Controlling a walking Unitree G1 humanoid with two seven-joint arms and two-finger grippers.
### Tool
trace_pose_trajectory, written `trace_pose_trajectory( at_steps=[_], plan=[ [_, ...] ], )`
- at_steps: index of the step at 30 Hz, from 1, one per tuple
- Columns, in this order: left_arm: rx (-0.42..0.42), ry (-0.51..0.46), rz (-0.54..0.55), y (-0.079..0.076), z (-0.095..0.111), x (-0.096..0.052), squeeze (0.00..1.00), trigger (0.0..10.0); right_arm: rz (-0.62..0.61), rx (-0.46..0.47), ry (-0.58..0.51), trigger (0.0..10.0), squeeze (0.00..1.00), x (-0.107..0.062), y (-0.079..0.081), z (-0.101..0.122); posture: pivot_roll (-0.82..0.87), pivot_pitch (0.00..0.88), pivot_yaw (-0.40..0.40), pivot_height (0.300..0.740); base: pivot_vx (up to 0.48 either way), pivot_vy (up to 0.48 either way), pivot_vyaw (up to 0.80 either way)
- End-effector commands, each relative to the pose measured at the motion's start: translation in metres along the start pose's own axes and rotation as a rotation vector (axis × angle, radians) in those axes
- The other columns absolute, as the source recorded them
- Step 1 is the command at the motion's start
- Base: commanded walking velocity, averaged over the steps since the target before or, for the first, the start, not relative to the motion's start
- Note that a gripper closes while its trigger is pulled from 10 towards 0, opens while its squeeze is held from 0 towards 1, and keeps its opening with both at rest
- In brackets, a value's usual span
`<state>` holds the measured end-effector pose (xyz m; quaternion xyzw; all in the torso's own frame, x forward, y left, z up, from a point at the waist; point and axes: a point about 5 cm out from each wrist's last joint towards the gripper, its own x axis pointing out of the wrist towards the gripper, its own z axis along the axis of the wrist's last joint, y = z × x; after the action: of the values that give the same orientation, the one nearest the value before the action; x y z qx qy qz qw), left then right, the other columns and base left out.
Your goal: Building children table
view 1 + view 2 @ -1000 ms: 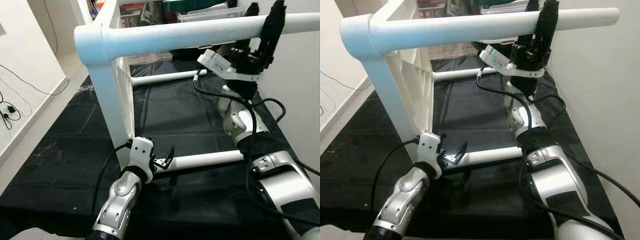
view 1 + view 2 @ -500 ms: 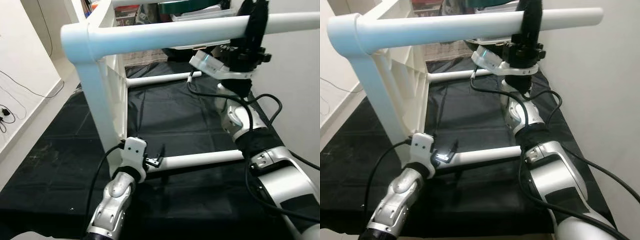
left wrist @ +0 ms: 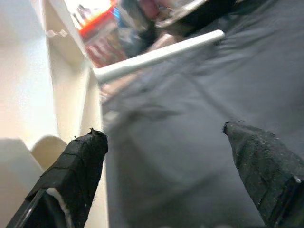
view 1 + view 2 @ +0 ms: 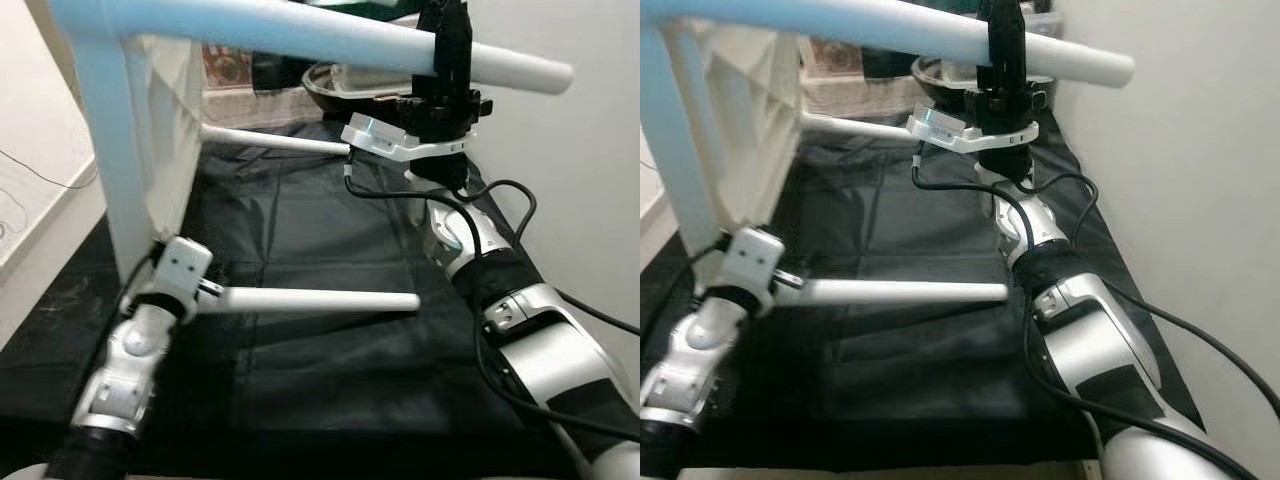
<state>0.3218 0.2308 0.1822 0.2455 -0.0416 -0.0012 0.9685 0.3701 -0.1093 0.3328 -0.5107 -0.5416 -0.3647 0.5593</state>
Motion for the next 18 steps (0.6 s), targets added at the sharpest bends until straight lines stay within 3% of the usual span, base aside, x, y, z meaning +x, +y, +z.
trace_pose_trajectory(
  at_steps=[1,2,3,4,5,7,8,11,12,13,15,18],
  plan=[
    [0.024,0.191,0.231,0.053,-0.037,-0.017,0.0,10.0,-0.011,-0.062,0.177,0.0,0.0,-0.005,-0.004,-0.036,0.08,0.075,0.074,0.74,0.0,0.0,0.0],
    [0.077,0.187,0.23,0.066,-0.031,-0.015,0.0,10.0,-0.001,-0.059,0.182,0.0,0.0,-0.006,-0.003,-0.037,0.08,0.075,0.074,0.74,0.0,0.0,0.0],
    [0.077,0.187,0.23,0.066,-0.031,-0.015,0.0,10.0,-0.001,-0.059,0.182,0.0,0.0,-0.006,-0.003,-0.037,0.08,0.075,0.074,0.74,0.0,0.0,0.0],
    [0.168,0.171,0.206,0.08,-0.021,-0.011,0.0,10.0,0.014,-0.049,0.201,0.0,0.0,-0.009,-0.002,-0.037,0.1,0.07,0.076,0.74,0.0,0.0,0.0],
    [0.168,0.171,0.206,0.08,-0.021,-0.011,0.0,10.0,0.014,-0.049,0.201,0.0,0.0,-0.009,-0.002,-0.037,0.1,0.07,0.076,0.74,0.0,0.0,0.0],
    [0.344,0.132,0.123,0.102,-0.001,-0.002,0.0,10.0,0.074,-0.011,0.256,0.0,0.0,-0.016,0.003,-0.038,0.1,0.066,0.081,0.74,0.0,0.0,0.0],
    [0.344,0.132,0.123,0.102,-0.001,-0.002,0.0,10.0,0.074,-0.011,0.256,0.0,0.0,-0.016,0.003,-0.038,0.1,0.066,0.081,0.74,0.0,0.0,0.0],
    [0.509,0.121,0.067,0.132,0.019,0.003,0.0,10.0,0.123,0.028,0.312,0.0,0.0,-0.024,0.007,-0.038,0.11,0.064,0.084,0.74,0.0,0.0,0.0],
    [0.535,0.125,0.075,0.143,0.024,0.004,0.0,10.0,0.124,0.03,0.328,0.0,0.0,-0.025,0.006,-0.039,0.11,0.064,0.084,0.74,0.0,0.0,0.0],
    [0.535,0.125,0.075,0.143,0.024,0.004,0.0,10.0,0.124,0.03,0.328,0.0,0.0,-0.025,0.006,-0.039,0.11,0.064,0.084,0.74,0.0,0.0,0.0],
    [0.592,0.122,0.088,0.163,0.039,0.007,0.0,10.0,0.12,0.033,0.353,0.0,0.0,-0.021,0.005,-0.043,0.12,0.059,0.09,0.74,0.0,0.0,0.0],
    [0.637,0.11,0.105,0.175,0.053,0.01,0.0,10.0,0.135,0.041,0.414,0.0,0.0,-0.019,0.006,-0.05,0.13,0.048,0.087,0.74,0.0,0.0,0.0]
  ],
)
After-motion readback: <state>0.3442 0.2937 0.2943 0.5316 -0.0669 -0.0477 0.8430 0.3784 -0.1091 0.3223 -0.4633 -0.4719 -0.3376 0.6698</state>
